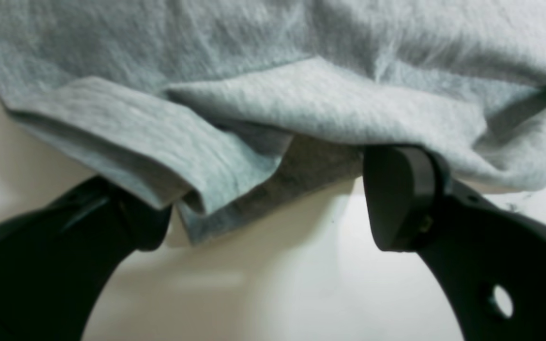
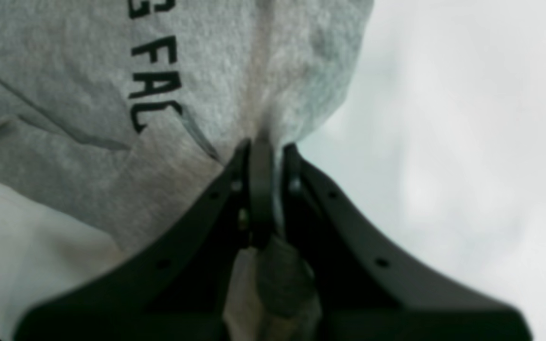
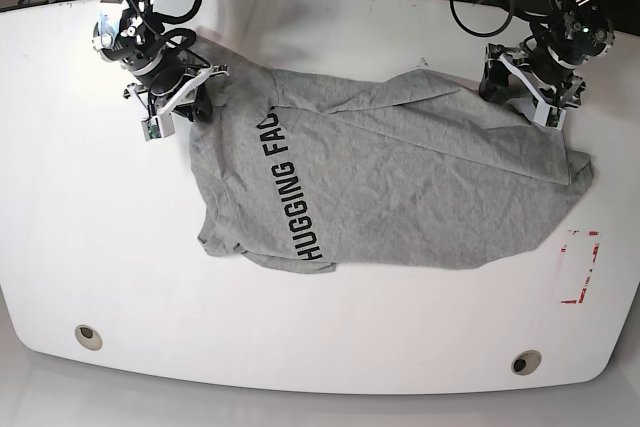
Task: Layout the t-shirt on the table in an organized manner, then fold the t-shirt properly
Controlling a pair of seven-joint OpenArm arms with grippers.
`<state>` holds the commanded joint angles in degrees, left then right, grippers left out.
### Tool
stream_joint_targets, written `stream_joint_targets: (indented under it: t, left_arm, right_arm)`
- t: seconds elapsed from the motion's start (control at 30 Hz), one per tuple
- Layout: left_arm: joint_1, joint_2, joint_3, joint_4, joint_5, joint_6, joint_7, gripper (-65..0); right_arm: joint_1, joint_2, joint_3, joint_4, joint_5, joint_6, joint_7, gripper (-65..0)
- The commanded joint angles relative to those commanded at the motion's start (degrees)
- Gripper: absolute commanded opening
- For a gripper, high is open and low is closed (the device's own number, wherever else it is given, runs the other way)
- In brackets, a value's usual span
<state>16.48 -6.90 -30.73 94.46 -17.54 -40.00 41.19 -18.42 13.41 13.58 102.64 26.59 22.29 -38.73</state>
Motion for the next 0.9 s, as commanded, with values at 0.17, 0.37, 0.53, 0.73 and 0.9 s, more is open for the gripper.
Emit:
stream_joint_targets:
  t: [0.17, 0.37, 0.53, 0.73, 0.9]
  left_arm:
    - [0.0, 0.0, -0.09, -0.09, 0.0, 0.0, 0.0, -19.6]
    - [-0.18, 0.0, -0.18, -0.09, 0.09, 0.0, 0.0, -28.3]
    - [-0.35, 0.0, -0.18, -0.09, 0.18, 0.0, 0.0, -35.5]
    - [-0.44, -0.09, -0.18, -0.09, 0.26, 0.0, -0.09, -49.3]
    - [-0.53, -0.26, 0.09, -0.09, 0.26, 0.0, -0.09, -63.4]
  right_arm:
    - [0.0, 0.09, 0.0, 0.0, 0.0, 0.0, 0.0, -65.0]
    - [0.0, 0.09, 0.09, 0.0, 0.0, 0.0, 0.0, -65.0]
    - [0.0, 0.09, 0.09, 0.0, 0.0, 0.0, 0.0, -65.0]
    - [0.0, 0.09, 0.09, 0.0, 0.0, 0.0, 0.0, -65.0]
    - [0.0, 0.09, 0.09, 0.0, 0.0, 0.0, 0.0, -65.0]
